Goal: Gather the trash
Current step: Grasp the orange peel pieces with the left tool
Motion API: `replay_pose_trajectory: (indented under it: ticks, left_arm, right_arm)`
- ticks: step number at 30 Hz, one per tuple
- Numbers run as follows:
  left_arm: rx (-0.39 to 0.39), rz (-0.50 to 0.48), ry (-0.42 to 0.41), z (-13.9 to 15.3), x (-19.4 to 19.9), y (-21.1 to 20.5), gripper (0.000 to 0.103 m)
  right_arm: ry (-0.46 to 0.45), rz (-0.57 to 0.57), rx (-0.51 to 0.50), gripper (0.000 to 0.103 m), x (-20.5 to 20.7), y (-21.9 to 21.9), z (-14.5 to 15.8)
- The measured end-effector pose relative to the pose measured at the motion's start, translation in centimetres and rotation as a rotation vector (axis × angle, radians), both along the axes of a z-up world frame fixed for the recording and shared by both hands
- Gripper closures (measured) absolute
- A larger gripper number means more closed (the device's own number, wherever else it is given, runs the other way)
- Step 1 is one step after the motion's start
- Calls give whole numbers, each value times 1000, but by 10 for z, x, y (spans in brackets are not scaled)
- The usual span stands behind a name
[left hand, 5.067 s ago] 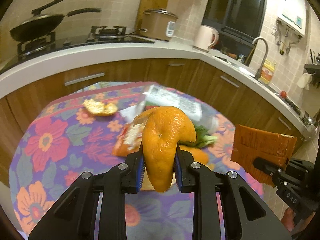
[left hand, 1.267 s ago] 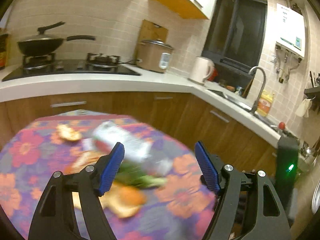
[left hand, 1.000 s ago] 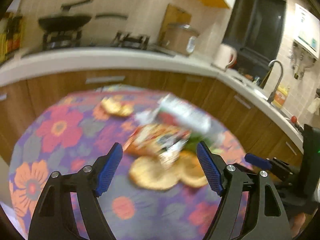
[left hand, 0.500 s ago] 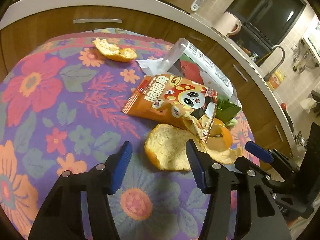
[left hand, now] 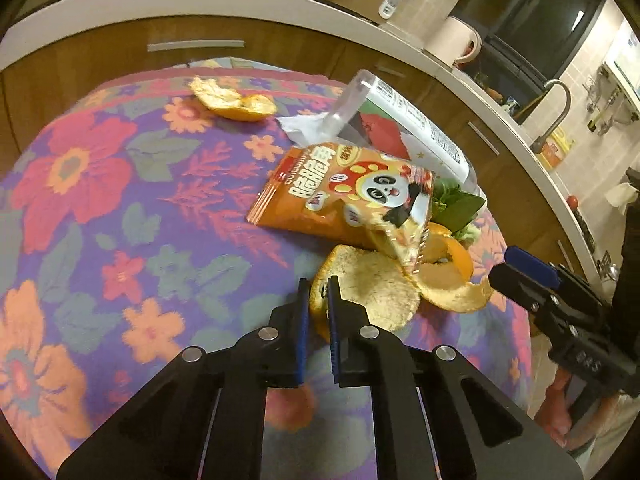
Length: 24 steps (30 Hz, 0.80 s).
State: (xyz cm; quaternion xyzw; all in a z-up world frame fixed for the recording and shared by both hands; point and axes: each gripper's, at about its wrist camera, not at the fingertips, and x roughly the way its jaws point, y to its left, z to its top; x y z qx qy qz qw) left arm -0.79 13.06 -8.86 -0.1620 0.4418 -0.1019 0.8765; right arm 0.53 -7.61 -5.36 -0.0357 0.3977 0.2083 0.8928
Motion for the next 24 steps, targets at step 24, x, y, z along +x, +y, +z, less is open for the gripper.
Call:
replay_pose_trajectory:
  ticks: [24]
  left_arm:
    - [319, 31, -101, 35, -64, 50, 58]
  right_arm:
    - [8, 13, 19, 48, 1, 9, 0]
